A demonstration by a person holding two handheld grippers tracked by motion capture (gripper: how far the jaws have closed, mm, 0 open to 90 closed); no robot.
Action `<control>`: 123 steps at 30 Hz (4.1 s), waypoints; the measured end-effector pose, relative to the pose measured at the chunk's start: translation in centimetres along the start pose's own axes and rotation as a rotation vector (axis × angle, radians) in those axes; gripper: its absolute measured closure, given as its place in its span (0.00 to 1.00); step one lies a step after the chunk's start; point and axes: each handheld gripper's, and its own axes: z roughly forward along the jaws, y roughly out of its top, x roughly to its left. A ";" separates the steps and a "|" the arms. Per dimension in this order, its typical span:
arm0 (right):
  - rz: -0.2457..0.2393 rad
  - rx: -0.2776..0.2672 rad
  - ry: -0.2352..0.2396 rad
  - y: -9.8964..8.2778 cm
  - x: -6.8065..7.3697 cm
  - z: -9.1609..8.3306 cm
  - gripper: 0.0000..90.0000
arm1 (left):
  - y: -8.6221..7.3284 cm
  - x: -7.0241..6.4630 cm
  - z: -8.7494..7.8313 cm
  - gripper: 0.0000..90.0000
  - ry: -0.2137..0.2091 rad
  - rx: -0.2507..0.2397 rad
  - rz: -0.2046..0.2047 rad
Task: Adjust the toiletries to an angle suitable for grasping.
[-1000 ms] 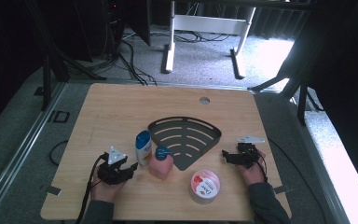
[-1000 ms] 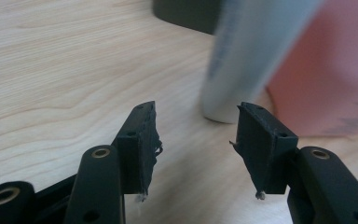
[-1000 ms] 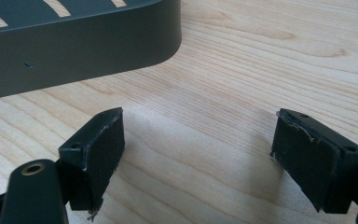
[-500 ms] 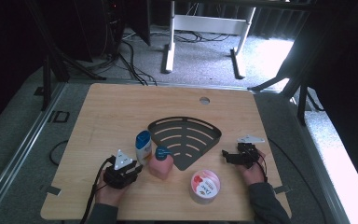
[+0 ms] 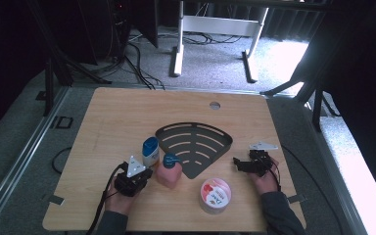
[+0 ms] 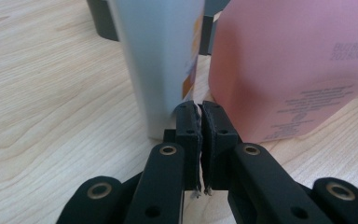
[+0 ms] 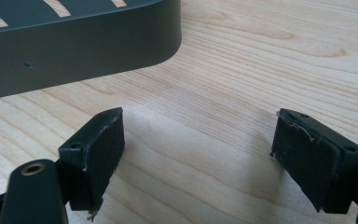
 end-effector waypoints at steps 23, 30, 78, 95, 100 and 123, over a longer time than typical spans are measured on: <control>0.000 0.000 0.000 0.0 0.0 0.0 0.18 | 1.7 1.3 2.7 0.96 0.032 -0.001 0.028; 0.000 0.000 0.000 0.0 0.0 0.0 0.18 | 2.3 1.8 3.6 0.96 0.056 0.002 0.050; 0.001 0.000 0.000 0.0 0.0 0.0 0.18 | 4.6 -3.3 -3.1 0.99 -0.163 -0.075 0.124; 0.001 0.000 0.000 0.0 0.0 0.0 0.18 | 6.0 -6.1 -0.5 0.97 -0.212 -0.083 0.130; 0.001 -0.001 0.000 0.0 0.0 0.0 0.18 | 6.3 -6.5 0.1 0.98 -0.207 -0.081 0.123; 0.001 -0.001 0.000 0.0 0.0 0.0 0.18 | 6.4 -6.0 0.6 1.00 -0.119 -0.058 0.066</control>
